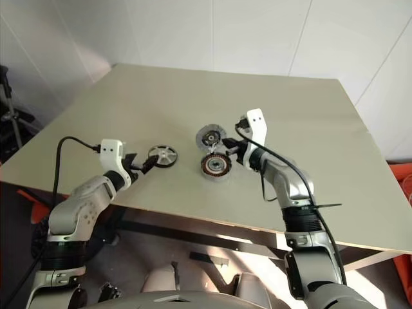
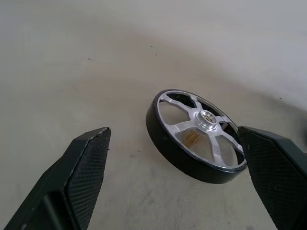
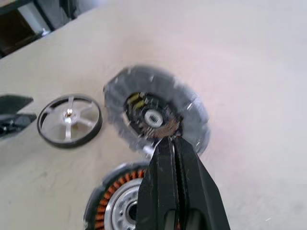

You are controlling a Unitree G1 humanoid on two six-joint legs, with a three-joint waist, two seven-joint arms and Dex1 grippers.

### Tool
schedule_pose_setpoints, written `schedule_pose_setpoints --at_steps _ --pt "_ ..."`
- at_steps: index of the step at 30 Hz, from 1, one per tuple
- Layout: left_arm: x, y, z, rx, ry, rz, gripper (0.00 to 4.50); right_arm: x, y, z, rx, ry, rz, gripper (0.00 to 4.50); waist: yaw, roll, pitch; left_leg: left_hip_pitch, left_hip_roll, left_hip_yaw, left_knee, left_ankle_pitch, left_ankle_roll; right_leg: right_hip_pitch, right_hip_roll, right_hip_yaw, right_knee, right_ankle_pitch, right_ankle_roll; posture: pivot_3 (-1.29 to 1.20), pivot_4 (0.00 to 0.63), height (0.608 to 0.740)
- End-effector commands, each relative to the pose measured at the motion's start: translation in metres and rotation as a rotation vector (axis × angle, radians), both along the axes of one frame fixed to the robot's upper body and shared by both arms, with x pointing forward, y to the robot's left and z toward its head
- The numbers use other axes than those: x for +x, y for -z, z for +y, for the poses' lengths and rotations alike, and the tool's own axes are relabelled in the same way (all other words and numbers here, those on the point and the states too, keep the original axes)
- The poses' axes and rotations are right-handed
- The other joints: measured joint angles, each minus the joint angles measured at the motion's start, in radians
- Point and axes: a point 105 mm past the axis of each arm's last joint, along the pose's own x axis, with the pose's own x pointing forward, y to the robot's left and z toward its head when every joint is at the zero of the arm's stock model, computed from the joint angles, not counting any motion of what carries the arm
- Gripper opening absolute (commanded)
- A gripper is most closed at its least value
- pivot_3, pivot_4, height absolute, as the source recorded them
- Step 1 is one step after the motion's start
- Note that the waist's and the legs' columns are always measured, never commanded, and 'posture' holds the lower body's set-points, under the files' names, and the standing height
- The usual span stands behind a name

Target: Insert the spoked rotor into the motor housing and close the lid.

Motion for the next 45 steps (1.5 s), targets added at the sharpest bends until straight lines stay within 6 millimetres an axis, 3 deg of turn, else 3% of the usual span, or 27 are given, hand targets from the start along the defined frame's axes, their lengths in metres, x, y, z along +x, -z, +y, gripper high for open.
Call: schedule_pose_setpoints --at_steps 1,7,12,16,21,30,34,45 --pt "0.005 -0.017 0.007 0.002 -0.013 -0.054 4.5 0.004 -0.015 -0.019 -0.036 0.062 -0.053 0.03 0.0 0.0 0.0 0.0 0.0 0.0 0.0 0.0 0.0 0.0 0.0 0.0 -0.001 0.0 0.0 0.0 0.0 0.74" --pt "0.005 -0.026 0.002 -0.038 0.033 -0.102 4.5 0.011 -0.012 -0.044 -0.082 0.143 -0.047 0.03 -0.001 0.0 0.0 -0.003 0.0 0.0 -0.001 0.0 0.0 -0.003 0.0 0.0 -0.002 0.0 0.0 0.0 0.0 0.74" --pt "0.011 -0.031 0.008 -0.123 -0.045 -0.108 4.5 0.01 -0.012 -0.034 -0.069 0.119 -0.049 0.03 -0.001 0.0 0.0 -0.003 0.0 0.0 0.0 0.0 0.0 -0.003 0.0 0.0 -0.001 0.0 0.0 0.0 0.0 0.74" --pt "0.014 -0.029 0.01 -0.363 -0.121 -0.048 4.5 0.01 -0.012 -0.031 -0.06 0.116 -0.051 0.03 -0.001 0.0 0.0 -0.003 0.0 0.0 0.0 0.0 0.0 -0.003 0.0 0.0 -0.001 0.0 0.0 0.0 0.0 0.74" --pt "0.014 -0.021 0.015 -0.465 -0.186 0.019 4.5 0.012 -0.012 -0.033 -0.059 0.124 -0.053 0.03 0.0 0.0 0.0 -0.004 0.0 0.0 0.0 0.0 0.0 -0.003 0.0 0.0 -0.001 0.0 0.0 0.0 0.0 0.74" --pt "0.01 -0.017 -0.004 -0.666 -0.128 0.125 4.5 0.011 -0.012 -0.029 -0.053 0.114 -0.057 0.03 0.001 0.0 0.0 -0.004 0.0 0.0 0.001 0.0 0.0 -0.003 0.0 0.0 -0.001 0.0 0.0 0.0 0.0 0.74" --pt "0.007 -0.018 -0.013 -0.693 -0.086 0.166 4.5 0.01 -0.013 -0.028 -0.047 0.115 -0.061 0.03 0.001 0.0 0.0 -0.004 0.0 0.0 0.001 0.0 0.0 -0.003 0.0 0.0 -0.001 0.0 0.0 0.0 0.0 0.74" --pt "0.005 0.002 -0.007 -0.634 -0.162 0.271 4.5 0.013 -0.02 -0.028 -0.032 0.131 -0.085 0.03 0.001 0.0 0.0 -0.004 0.0 0.0 0.001 0.0 0.0 -0.003 0.0 0.0 -0.001 0.0 0.0 0.0 0.0 0.74"
